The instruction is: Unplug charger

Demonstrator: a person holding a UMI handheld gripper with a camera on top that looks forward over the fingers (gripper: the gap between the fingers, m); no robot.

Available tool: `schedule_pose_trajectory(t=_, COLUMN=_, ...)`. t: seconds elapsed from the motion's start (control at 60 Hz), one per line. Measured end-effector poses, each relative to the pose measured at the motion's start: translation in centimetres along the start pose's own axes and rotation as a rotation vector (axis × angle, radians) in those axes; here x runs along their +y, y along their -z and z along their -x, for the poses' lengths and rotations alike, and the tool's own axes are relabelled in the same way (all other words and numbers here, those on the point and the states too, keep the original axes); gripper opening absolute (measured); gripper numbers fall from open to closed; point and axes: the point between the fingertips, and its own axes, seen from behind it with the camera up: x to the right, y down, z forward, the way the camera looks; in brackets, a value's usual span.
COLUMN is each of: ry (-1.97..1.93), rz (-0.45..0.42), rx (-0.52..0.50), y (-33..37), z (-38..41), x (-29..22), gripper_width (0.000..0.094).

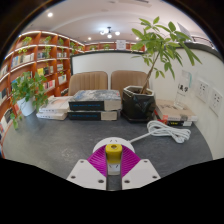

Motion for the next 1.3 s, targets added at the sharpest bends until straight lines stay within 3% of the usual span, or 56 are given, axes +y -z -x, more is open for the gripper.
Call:
schedule_pose_trajectory(t=0.15, ry=-0.027, rz=0.084, rx=-0.049, y=0.1, z=0.3, x=-0.3, gripper_width=0.0078)
schedule_pose_trajectory(t=0.183, ry=-0.062, rz=0.014, rx=-0.072, y=1.0, z=-0.5, x=-4.3, gripper_width=0.0077)
schedule_pose_trajectory(t=0.283, ry=-0.041, rz=-0.277, rx=0.008, y=7.0, z=-7.0, x=-18.8, gripper_width=0.0077)
schedule_pose_trajectory(t=0.35, ry=-0.076, rz=-0.358, rx=0.035, y=10.7, z=-11.5, x=-24.6, gripper_width=0.0075)
schedule_pose_trajectory(t=0.4, ry=-0.104, rz=-0.377, rx=0.050, y=11.8, z=-12.5, x=-24.9, gripper_width=0.0075)
schedule_pose_trajectory(t=0.483, ry=-0.099, rz=-0.323, rx=0.096, y=11.0, z=-16.0, x=-22.2, gripper_width=0.0075)
schedule_pose_trajectory(t=0.617, ry=-0.114, rz=-0.123, rx=0.084, y=5.9, z=-16.9, x=-12.5, gripper_width=0.0075)
schedule_pose_trajectory(t=0.75, ry=-0.102, rz=0.004, rx=0.079, y=2.3, z=-16.9, x=-5.3, gripper_width=0.0075)
schedule_pose_trajectory(t=1.067, ry=-0.172, rz=0.147, rx=0.075, y=-1.2, z=-17.3, x=2.2, gripper_width=0.0080)
schedule_pose_trajectory(t=1.167, ry=-0.167, rz=0.138, rx=0.081, y=-1.4, z=-17.4, x=1.9, gripper_width=0.0089)
schedule_pose_trajectory(t=1.3, ry=-0.188, rz=0.162, rx=0.068, y=-1.4, z=-16.8, x=1.9, gripper_width=0.0222)
